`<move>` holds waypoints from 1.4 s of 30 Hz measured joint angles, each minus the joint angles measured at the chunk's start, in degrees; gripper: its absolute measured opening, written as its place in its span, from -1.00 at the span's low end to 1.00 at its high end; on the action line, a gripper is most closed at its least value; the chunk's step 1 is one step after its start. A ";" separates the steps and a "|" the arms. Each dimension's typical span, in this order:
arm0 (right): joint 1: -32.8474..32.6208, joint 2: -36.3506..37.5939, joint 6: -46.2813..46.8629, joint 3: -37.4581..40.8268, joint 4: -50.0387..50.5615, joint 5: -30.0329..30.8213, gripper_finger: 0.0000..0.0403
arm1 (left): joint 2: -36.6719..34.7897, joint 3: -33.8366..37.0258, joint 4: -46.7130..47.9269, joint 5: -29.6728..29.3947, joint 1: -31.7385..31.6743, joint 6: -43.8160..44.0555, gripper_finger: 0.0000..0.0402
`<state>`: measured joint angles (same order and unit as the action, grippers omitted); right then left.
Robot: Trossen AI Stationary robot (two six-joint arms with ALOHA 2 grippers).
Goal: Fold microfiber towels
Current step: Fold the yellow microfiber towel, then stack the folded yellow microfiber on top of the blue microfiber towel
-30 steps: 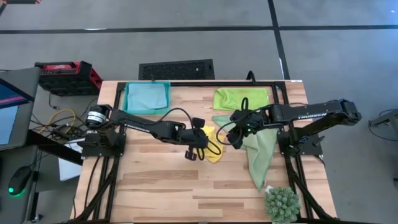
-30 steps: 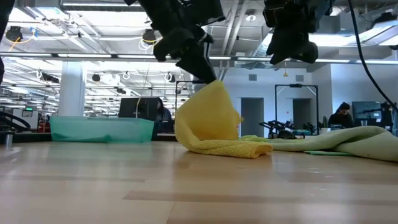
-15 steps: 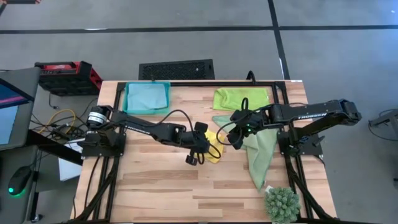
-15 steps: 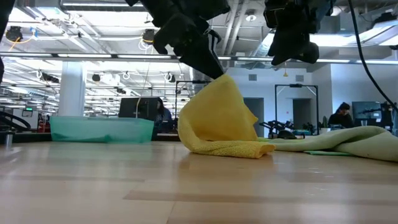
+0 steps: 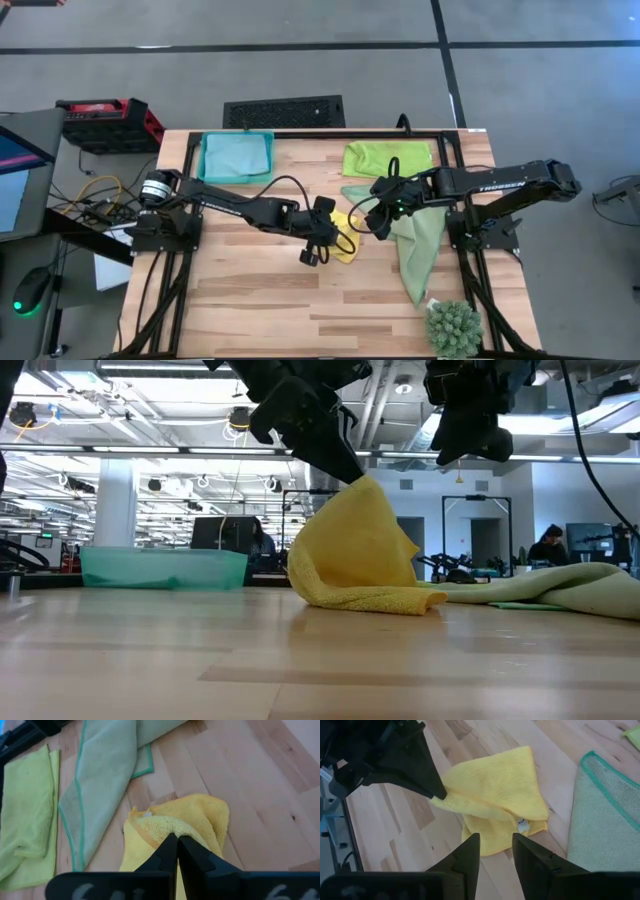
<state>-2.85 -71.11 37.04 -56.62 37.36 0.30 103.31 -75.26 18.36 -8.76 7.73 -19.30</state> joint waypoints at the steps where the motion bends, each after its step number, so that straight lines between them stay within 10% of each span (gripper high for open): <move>1: 0.00 0.00 0.00 0.00 0.00 0.00 -0.32 | 0.00 0.00 0.00 0.00 0.00 0.43 -1.00; 19: 0.00 0.00 -0.07 0.00 0.00 0.00 -0.33 | -0.02 0.02 0.10 0.03 0.00 2.56 -0.34; 30: 0.00 0.00 -0.12 0.00 0.00 -0.02 -0.34 | -1.25 0.04 1.10 -2.50 0.35 4.72 -0.27; 42: -0.13 0.00 -0.11 0.00 -0.02 -0.24 -0.34 | -5.95 0.06 25.24 3.61 -6.59 27.84 -0.27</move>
<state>-2.98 -71.11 36.93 -56.62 37.34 0.05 97.36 -75.20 43.60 -5.15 1.14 8.55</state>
